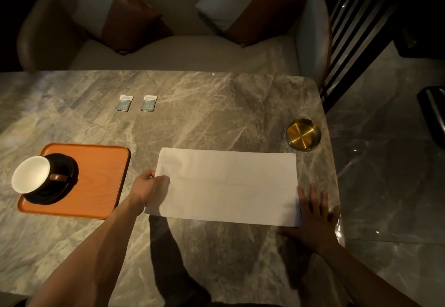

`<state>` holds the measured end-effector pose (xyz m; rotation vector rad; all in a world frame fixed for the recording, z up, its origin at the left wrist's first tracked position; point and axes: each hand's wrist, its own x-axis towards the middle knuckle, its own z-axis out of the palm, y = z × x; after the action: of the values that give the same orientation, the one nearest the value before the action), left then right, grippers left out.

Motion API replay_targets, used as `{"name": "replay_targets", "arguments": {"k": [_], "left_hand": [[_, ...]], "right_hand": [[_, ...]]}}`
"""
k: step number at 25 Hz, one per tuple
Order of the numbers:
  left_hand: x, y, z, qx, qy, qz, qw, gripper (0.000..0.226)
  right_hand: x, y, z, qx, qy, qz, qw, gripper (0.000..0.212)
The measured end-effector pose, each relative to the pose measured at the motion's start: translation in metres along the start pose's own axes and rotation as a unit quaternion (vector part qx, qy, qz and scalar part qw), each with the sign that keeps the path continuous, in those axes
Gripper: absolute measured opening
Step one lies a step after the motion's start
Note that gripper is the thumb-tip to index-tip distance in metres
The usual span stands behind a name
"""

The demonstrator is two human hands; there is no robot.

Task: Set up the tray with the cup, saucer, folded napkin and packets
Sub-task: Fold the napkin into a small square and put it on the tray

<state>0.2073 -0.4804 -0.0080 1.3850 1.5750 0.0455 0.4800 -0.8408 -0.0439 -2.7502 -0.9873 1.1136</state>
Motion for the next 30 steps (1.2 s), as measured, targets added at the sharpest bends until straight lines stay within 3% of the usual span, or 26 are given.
{"name": "replay_targets", "arguments": {"k": [6, 11, 24, 30], "left_hand": [[0.004, 0.008, -0.032, -0.011, 0.046, 0.067, 0.997, 0.015], [0.004, 0.014, -0.069, 0.046, 0.082, 0.120, 0.988, 0.013], [-0.077, 0.080, 0.010, 0.045, -0.054, 0.249, 0.966, 0.016], [-0.107, 0.101, 0.064, 0.075, -0.097, 0.287, 0.950, 0.019]], "right_hand": [[-0.001, -0.014, -0.001, 0.012, -0.018, -0.018, 1.000, 0.131], [0.012, -0.049, 0.009, 0.048, -0.026, -0.059, 0.997, 0.131], [0.022, -0.056, 0.012, 0.005, -0.021, -0.047, 0.999, 0.133], [0.008, -0.042, 0.014, 0.002, 0.003, -0.013, 1.000, 0.125]]}}
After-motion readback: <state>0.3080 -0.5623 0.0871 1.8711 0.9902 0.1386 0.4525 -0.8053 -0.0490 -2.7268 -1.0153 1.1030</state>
